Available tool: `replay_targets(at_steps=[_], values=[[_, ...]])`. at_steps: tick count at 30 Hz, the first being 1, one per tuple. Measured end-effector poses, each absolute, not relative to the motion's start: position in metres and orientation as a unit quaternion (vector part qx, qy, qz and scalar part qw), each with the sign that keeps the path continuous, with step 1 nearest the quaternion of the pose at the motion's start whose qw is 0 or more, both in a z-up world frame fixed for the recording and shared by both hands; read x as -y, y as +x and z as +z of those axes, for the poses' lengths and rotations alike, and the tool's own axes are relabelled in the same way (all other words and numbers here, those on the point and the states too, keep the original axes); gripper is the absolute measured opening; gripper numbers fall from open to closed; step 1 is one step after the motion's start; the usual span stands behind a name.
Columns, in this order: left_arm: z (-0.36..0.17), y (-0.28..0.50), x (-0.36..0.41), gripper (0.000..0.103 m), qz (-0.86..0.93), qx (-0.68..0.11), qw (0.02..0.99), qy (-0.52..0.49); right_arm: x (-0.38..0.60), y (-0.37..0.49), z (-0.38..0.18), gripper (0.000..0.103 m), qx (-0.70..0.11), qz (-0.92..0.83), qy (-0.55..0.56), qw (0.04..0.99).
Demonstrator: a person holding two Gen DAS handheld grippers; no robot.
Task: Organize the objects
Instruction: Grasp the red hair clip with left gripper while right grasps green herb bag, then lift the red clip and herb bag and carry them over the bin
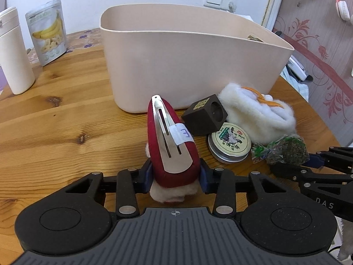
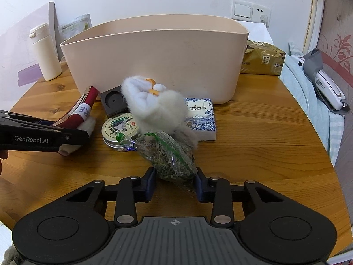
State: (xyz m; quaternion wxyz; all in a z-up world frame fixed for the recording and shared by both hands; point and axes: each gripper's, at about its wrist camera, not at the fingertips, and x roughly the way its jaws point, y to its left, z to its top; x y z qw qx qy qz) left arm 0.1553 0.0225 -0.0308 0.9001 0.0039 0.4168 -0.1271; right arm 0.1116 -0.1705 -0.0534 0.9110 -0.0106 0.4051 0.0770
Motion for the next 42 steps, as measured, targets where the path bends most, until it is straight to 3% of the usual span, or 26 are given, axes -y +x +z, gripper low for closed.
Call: replay_targets(at_steps=[15,42], values=[[-0.019,0.136,-0.026,0.040,-0.117,-0.403,0.908,0.014,0.170,0.097,-0.042,0.029,-0.390,0.096,-0.020,0.915],[0.050,0.104,-0.034,0.040,-0.111,-0.318,0.941,0.023,0.194,0.083,0.017,0.029,-0.303,0.076,-0.008,0.950]])
